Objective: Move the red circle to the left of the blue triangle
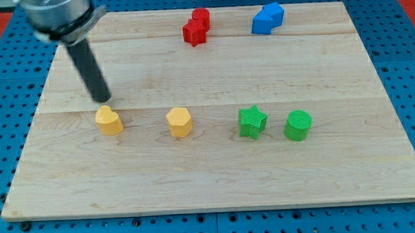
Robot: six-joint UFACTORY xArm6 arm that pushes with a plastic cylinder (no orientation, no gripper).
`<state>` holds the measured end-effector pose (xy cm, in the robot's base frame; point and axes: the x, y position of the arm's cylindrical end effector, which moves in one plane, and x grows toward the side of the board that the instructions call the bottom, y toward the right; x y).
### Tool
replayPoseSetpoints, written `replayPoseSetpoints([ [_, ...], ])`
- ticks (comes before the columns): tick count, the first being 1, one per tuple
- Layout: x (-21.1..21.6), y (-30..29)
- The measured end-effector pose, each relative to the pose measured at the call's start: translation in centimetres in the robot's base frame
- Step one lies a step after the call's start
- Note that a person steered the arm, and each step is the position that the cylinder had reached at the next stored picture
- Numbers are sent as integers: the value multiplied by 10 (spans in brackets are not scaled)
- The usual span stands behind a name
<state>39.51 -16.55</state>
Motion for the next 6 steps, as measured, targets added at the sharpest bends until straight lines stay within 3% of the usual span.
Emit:
replayPoseSetpoints([
  [1,-53,39],
  [2,-139,43],
  [3,-180,94],
  [4,-187,172],
  [5,-171,197],
  [6,-169,168],
])
